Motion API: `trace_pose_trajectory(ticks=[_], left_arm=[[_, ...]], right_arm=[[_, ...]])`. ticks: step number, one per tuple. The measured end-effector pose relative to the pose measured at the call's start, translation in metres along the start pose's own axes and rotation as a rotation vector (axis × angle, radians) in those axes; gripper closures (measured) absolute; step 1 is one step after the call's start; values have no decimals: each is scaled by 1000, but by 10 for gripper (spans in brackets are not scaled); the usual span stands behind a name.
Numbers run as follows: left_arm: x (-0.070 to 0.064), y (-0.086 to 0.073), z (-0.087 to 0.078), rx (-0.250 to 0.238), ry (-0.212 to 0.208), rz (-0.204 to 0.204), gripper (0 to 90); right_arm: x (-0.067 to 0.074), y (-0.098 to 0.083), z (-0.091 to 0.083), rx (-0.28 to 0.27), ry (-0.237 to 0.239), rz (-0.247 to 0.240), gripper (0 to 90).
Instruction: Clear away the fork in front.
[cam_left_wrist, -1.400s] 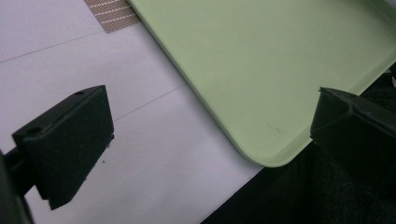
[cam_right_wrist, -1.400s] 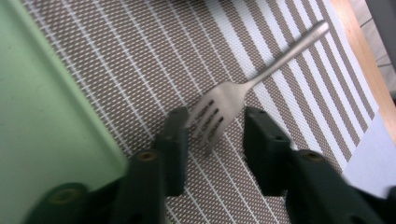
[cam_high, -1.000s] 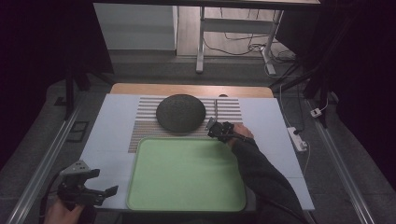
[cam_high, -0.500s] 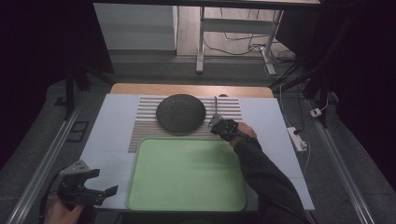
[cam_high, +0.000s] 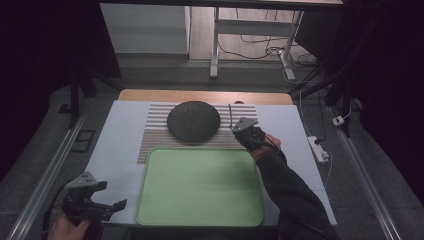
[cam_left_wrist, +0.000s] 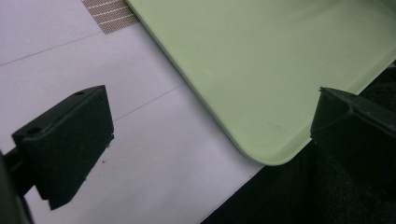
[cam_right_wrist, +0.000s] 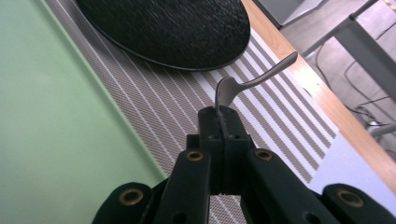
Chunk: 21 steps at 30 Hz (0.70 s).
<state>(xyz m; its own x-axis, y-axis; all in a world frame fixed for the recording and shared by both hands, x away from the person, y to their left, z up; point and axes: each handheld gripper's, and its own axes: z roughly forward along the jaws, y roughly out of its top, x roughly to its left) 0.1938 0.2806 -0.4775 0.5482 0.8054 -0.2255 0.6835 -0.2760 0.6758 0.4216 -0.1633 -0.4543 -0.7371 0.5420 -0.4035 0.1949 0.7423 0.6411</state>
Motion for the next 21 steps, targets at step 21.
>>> trace_pose_trajectory(ticks=[21], left_arm=[[-2,1,-1,-22,-16,17,0]], right_arm=[[10,-22,-58,-160,194,219,899]])
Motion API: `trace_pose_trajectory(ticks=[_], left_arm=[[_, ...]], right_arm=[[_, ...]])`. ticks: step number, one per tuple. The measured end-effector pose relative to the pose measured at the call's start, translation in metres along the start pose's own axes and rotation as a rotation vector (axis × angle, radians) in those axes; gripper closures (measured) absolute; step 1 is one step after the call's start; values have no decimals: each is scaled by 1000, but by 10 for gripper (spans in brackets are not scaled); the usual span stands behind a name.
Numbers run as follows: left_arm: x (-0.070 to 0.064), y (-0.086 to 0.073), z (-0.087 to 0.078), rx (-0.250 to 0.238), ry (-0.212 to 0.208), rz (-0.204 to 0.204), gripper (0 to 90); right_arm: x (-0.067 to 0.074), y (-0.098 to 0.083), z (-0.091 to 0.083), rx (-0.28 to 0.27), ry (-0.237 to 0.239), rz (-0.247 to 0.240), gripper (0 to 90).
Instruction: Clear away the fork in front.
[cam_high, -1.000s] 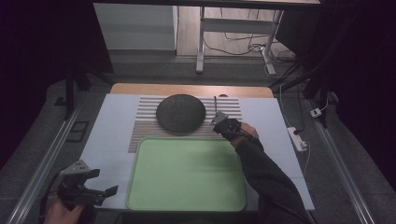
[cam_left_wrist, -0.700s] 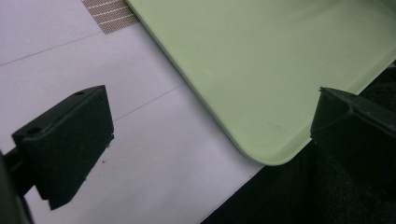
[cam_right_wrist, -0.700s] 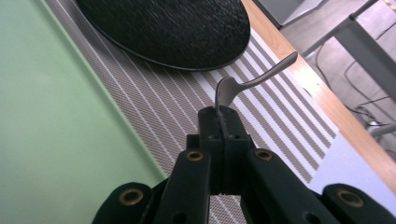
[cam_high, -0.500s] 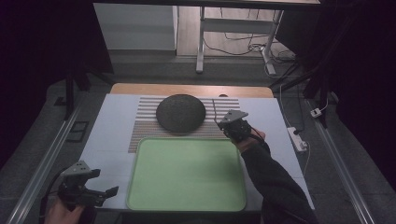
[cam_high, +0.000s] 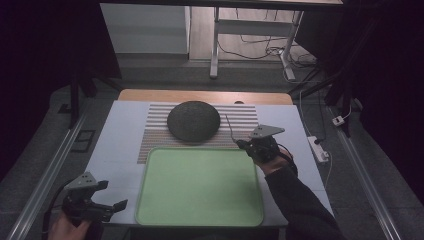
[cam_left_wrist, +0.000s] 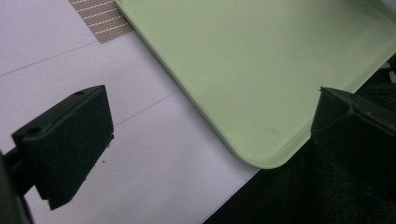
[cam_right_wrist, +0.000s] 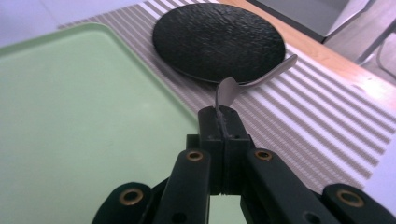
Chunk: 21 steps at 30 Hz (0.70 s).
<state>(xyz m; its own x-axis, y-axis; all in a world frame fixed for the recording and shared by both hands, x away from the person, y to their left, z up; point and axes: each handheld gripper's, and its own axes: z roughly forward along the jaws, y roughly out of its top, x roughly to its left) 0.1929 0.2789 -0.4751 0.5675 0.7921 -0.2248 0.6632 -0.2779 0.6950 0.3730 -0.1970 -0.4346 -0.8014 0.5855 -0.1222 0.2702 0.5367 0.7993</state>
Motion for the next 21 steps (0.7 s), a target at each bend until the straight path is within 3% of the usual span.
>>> trace_pose_trajectory(ticks=[4,8,13,19,21], left_arm=[[1,1,1,-17,-30,-2,0],[0,4,1,-60,-64,21,0],[-4,9,7,-59,-86,49,0],[-5,17,15,-61,-152,68,0],[-7,21,17,-61,-147,84,0]], right_arm=[[7,-5,-8,-6,22,3,899],[13,-10,-15,-8,44,5,899],[24,-15,-23,-15,89,8,899],[34,-18,-27,-21,129,16,899],[37,-19,-29,-22,139,13,899]])
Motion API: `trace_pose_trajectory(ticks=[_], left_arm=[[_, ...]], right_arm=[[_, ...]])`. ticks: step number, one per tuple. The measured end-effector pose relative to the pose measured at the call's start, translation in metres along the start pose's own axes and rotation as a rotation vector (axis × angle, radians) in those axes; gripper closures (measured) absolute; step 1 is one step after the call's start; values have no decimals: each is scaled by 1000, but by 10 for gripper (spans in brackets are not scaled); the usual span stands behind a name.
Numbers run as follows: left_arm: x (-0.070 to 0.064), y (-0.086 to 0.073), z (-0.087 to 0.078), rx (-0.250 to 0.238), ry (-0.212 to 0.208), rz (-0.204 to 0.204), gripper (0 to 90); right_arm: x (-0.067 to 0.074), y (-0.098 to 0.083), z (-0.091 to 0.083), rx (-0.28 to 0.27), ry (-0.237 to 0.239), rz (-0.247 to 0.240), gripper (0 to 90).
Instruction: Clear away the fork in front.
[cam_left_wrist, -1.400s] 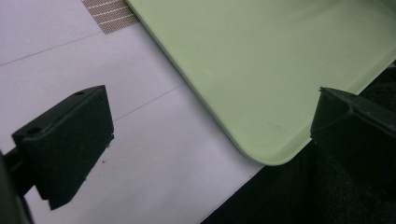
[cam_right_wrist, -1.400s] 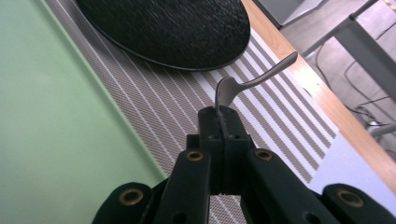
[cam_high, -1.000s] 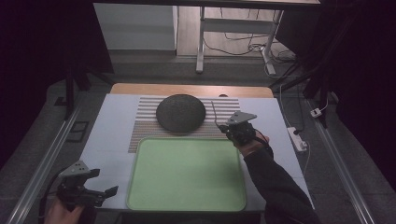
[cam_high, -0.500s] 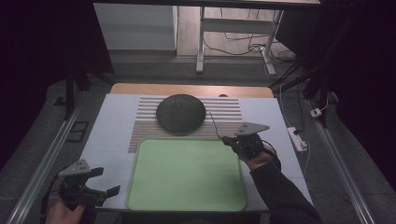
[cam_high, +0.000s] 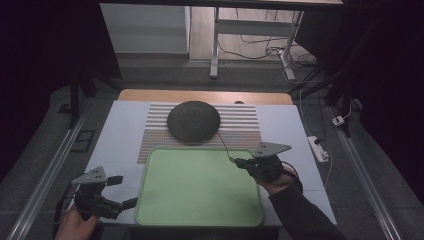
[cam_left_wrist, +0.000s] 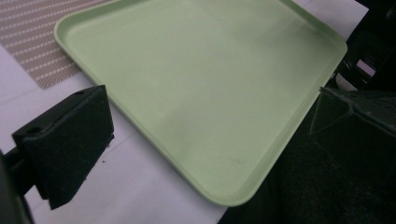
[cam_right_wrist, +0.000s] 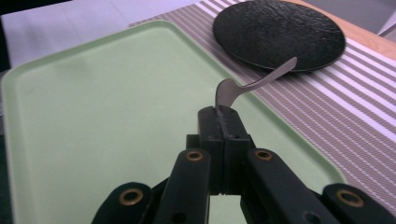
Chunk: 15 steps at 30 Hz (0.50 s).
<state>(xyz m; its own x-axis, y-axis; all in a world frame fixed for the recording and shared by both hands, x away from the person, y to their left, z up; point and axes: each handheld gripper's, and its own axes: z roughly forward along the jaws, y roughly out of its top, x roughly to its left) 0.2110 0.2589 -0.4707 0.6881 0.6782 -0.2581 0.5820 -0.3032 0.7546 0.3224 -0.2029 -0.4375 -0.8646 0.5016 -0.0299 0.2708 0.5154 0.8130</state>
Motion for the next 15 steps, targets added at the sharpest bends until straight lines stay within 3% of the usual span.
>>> trace_pose_trajectory(ticks=[3,15], left_arm=[[-1,6,5,17,2,21,0],[-1,36,32,64,-60,110,0]], right_arm=[[7,-1,-3,1,21,-9,899],[29,-3,-12,-19,112,-13,898]])
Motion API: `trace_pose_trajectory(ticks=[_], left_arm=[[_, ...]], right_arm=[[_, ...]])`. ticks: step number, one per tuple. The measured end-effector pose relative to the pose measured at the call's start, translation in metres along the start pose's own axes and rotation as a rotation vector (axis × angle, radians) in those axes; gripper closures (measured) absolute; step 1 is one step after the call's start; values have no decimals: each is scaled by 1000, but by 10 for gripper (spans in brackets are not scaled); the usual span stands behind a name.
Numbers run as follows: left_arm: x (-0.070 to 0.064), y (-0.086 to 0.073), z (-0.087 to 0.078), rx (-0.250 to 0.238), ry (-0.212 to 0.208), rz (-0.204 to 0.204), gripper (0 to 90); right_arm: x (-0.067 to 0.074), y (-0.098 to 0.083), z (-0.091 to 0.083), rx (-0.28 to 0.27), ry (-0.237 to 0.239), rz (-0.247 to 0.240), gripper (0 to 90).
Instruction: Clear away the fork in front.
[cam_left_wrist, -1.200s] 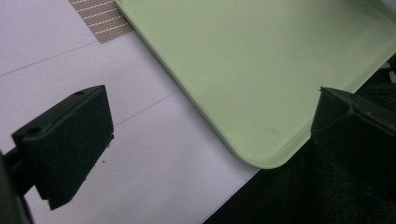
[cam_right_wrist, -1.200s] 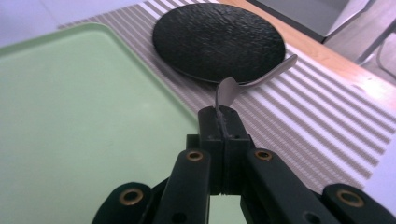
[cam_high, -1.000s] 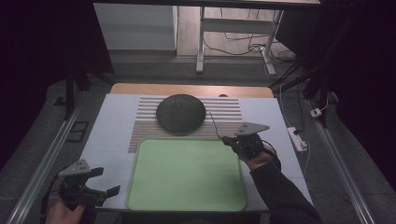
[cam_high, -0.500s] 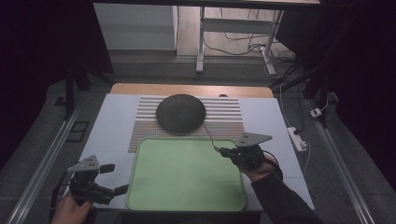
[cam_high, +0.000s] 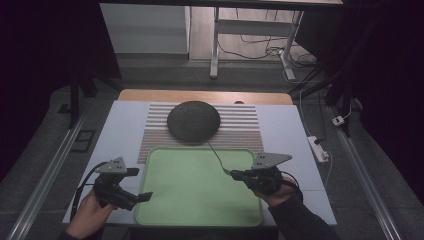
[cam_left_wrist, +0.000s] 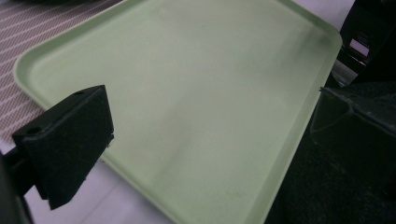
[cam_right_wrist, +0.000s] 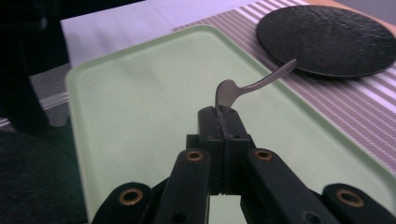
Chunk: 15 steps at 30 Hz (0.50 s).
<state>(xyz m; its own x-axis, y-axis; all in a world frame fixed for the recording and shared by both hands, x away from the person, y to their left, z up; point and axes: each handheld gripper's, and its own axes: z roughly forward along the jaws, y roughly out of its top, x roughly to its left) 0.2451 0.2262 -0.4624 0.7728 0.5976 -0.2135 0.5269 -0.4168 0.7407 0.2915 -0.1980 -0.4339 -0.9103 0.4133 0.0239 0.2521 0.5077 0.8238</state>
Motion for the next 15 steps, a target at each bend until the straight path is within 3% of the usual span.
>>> trace_pose_trajectory(ticks=[9,15], left_arm=[[6,24,23,18,-48,17,0],[2,38,38,67,-54,72,0]], right_arm=[[16,-2,-1,-6,75,-8,898],[24,-2,-2,-18,132,-22,899]])
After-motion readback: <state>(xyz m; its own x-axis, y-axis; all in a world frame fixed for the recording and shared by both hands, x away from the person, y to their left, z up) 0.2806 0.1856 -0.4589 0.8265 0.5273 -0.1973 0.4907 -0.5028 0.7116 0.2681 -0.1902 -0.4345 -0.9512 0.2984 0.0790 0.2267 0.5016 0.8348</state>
